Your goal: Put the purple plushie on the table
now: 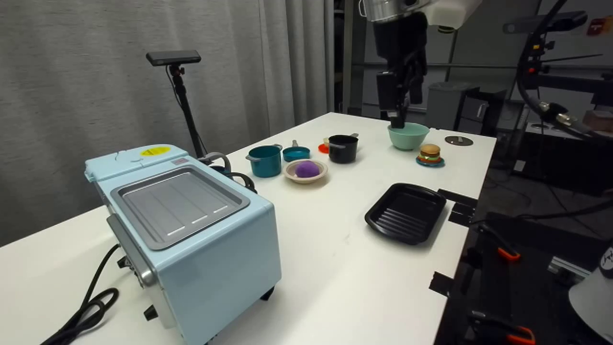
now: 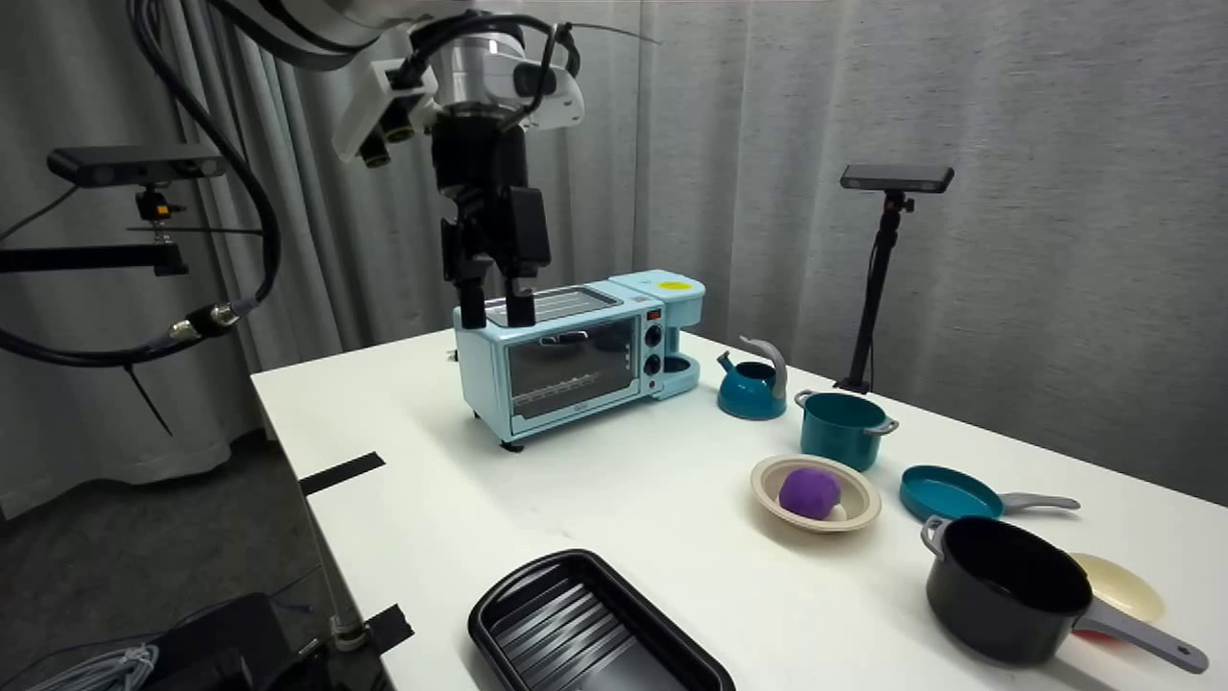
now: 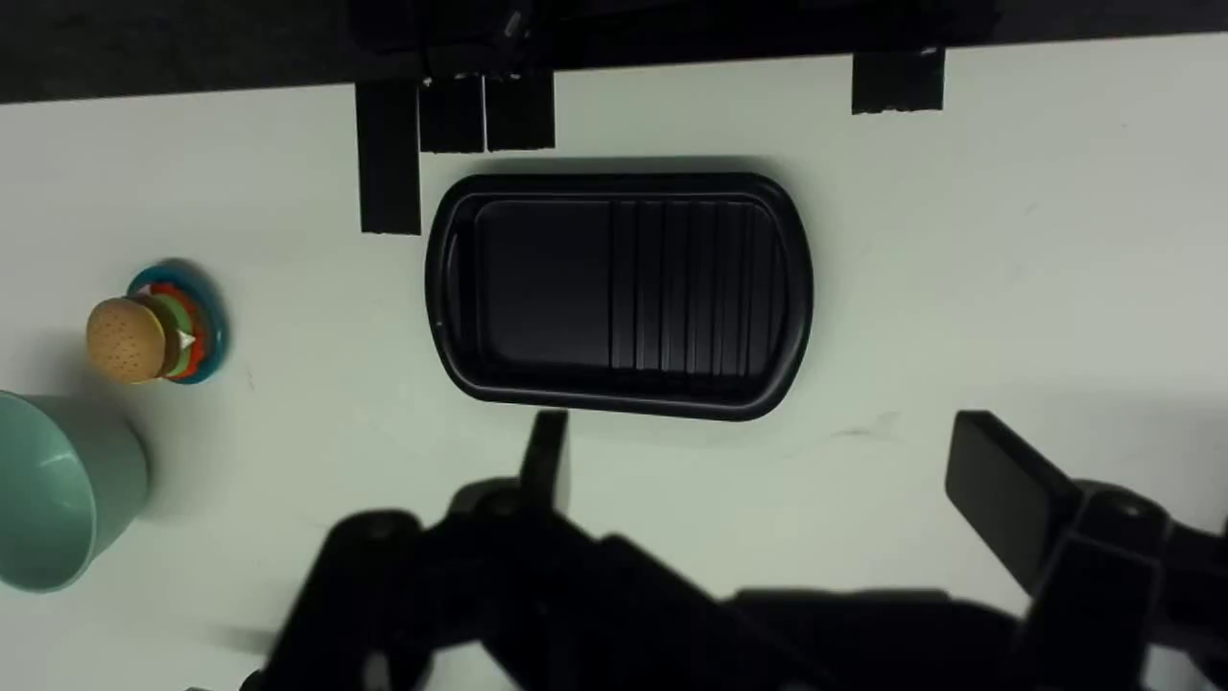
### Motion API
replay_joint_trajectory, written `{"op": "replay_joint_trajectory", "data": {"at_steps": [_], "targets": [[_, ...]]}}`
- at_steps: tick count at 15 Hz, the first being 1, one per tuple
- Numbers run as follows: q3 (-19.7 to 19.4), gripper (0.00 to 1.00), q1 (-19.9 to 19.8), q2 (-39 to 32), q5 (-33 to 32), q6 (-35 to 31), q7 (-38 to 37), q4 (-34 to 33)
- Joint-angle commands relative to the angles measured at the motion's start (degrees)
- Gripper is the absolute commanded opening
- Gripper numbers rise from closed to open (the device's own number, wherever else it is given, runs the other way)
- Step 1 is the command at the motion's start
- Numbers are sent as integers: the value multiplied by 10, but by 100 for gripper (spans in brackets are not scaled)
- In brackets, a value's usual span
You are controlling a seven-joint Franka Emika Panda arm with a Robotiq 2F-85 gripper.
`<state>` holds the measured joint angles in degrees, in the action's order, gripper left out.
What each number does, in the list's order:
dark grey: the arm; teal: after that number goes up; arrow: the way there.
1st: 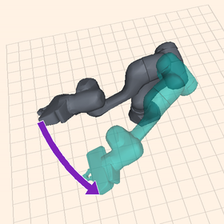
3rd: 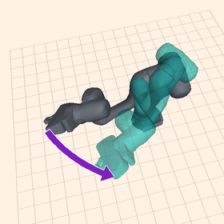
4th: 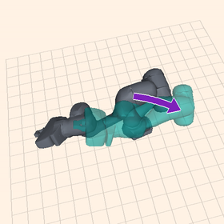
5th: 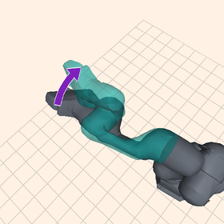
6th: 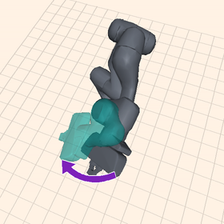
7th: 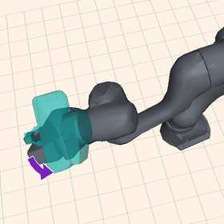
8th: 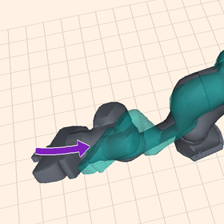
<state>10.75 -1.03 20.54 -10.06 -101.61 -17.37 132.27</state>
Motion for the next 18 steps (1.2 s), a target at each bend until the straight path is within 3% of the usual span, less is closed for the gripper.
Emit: {"op": "replay_joint_trajectory", "data": {"at_steps": [1, 7, 14, 18], "targets": [[-20, 100, 3, -27, -8, 2, -2, -26], [-59, 100, -6, -141, 2, -11, 7, -129], [-106, 100, -5, -326, 19, -63, 12, -295], [-109, 100, 8, -431, 37, -113, -3, -376]]}}
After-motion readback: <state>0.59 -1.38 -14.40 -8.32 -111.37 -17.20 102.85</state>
